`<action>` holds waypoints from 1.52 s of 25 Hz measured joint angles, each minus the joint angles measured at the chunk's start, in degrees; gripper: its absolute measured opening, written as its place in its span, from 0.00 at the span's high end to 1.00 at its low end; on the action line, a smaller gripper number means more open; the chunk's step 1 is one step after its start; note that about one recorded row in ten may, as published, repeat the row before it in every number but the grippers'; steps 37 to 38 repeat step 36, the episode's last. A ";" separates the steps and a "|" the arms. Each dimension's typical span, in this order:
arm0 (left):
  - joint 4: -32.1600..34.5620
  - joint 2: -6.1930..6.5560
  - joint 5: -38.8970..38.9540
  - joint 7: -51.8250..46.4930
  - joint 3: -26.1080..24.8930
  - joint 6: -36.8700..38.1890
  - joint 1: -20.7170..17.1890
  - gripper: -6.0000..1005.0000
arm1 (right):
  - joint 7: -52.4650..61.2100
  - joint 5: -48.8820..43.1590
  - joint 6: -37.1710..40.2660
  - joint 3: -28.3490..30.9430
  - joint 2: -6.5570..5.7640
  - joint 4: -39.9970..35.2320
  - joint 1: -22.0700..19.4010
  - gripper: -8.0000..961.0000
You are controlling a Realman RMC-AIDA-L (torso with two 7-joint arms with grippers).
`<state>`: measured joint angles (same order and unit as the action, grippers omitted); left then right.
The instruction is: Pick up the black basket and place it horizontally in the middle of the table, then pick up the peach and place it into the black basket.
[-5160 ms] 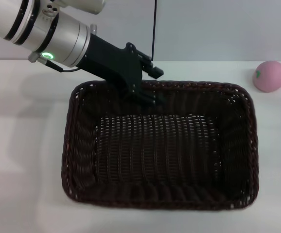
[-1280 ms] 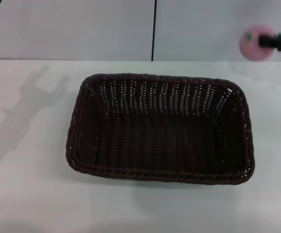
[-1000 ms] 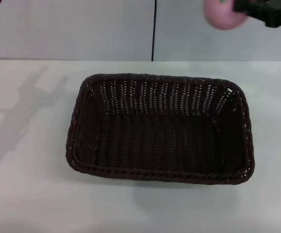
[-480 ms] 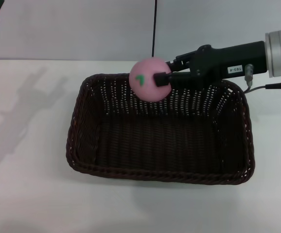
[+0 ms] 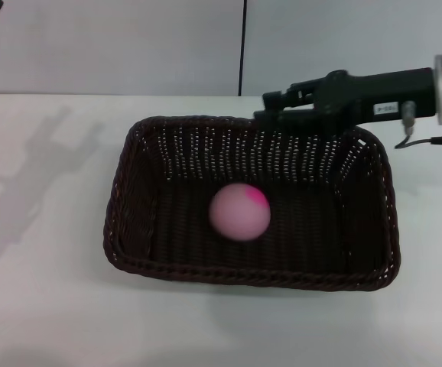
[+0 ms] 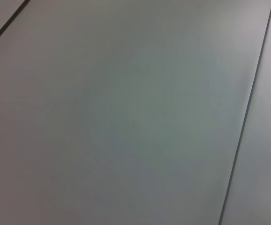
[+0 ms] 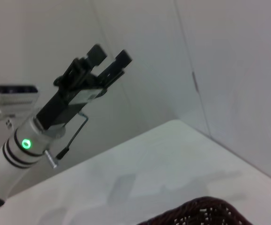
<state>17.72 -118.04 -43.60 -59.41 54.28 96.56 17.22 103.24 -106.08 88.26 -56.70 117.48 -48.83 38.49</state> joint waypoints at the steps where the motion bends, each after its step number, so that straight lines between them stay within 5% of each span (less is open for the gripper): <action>1: 0.02 0.00 0.00 0.00 -0.34 0.22 -0.05 0.19 | -0.12 1.09 0.53 2.15 0.10 -0.07 -1.05 0.55; 9: -0.11 -0.13 0.00 0.00 -2.79 0.81 -0.73 0.19 | -5.16 10.67 0.65 12.99 0.20 3.59 -7.75 0.54; 21: -2.51 -0.10 0.11 0.44 -8.85 0.83 -1.32 0.19 | -38.47 32.23 -0.23 44.38 0.59 28.20 -17.41 0.54; 26: -2.86 -0.02 0.10 0.53 -9.64 0.75 -1.69 0.19 | -40.25 33.50 -1.80 49.49 0.72 30.94 -18.07 0.54; 38: -2.87 -0.04 0.09 0.24 -10.08 0.86 -2.67 0.19 | -40.32 33.58 -3.44 49.92 0.73 31.76 -17.67 0.54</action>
